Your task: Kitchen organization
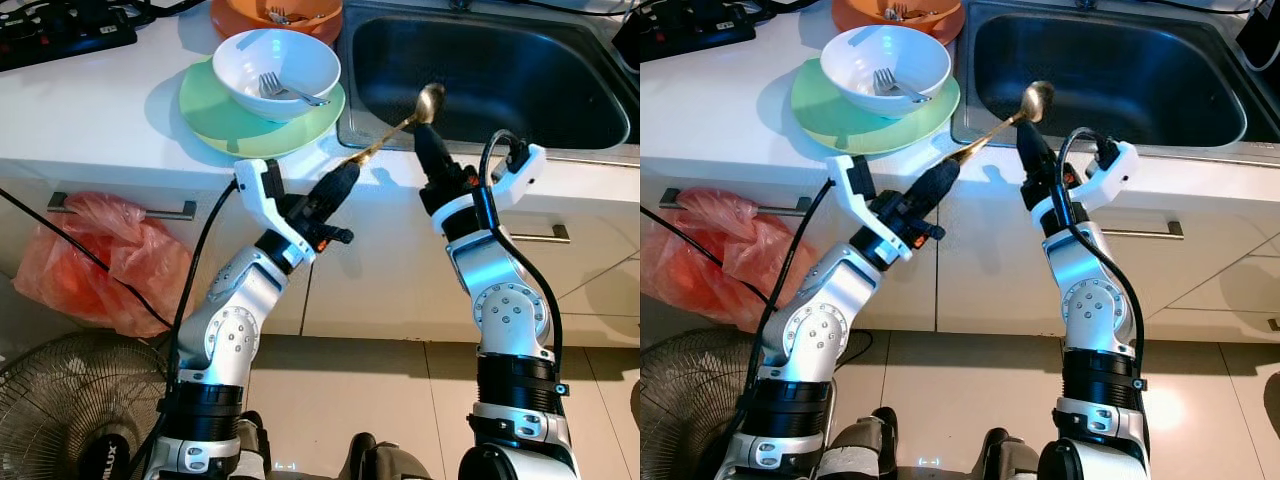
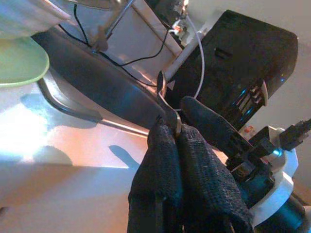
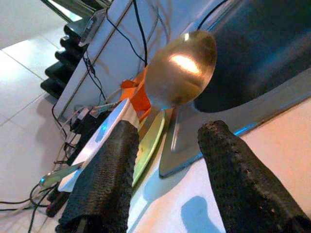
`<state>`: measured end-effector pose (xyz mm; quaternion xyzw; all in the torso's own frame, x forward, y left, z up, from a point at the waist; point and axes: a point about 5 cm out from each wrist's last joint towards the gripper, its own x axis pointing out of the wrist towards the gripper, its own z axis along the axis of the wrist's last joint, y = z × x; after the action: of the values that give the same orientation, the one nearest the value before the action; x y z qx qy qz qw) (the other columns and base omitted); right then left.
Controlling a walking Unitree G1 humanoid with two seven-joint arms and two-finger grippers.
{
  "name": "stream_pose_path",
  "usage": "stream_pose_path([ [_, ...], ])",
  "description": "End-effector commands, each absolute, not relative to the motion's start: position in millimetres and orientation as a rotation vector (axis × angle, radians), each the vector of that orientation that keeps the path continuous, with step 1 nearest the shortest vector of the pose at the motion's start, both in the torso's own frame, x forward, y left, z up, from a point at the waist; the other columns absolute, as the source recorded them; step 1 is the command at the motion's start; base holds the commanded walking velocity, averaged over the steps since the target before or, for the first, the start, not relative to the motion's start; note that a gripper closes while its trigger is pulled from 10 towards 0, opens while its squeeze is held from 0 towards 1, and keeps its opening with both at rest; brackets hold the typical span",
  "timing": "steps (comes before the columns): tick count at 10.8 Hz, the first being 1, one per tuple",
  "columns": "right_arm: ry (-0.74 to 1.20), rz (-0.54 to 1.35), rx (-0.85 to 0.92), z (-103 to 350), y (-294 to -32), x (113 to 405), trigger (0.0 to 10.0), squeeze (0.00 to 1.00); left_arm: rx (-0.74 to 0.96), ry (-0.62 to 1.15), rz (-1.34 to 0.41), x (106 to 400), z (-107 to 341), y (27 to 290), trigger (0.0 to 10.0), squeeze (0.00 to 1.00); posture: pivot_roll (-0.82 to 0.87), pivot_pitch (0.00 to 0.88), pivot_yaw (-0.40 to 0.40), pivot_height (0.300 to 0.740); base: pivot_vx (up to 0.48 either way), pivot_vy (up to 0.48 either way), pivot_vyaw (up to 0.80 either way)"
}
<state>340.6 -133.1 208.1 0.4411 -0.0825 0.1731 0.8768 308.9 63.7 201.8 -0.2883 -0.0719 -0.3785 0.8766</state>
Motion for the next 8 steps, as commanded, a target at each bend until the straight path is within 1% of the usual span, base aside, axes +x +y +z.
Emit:
stream_pose_path([
  [1,-0.194,0.361,0.935,215.3,-137.0,339.4,10.0,0.0,-0.573,-0.16,-0.834,306.9,205.7,55.6,10.0,0.0,0.17,0.209,-0.057,0.74,0.0,0.0,0.0],
  [8,-0.181,0.366,0.97,215.5,-136.3,341.0,10.0,0.0,-0.536,-0.137,-0.885,302.5,202.5,51.3,10.0,0.0,0.18,0.207,-0.057,0.74,0.0,0.0,0.0],
])
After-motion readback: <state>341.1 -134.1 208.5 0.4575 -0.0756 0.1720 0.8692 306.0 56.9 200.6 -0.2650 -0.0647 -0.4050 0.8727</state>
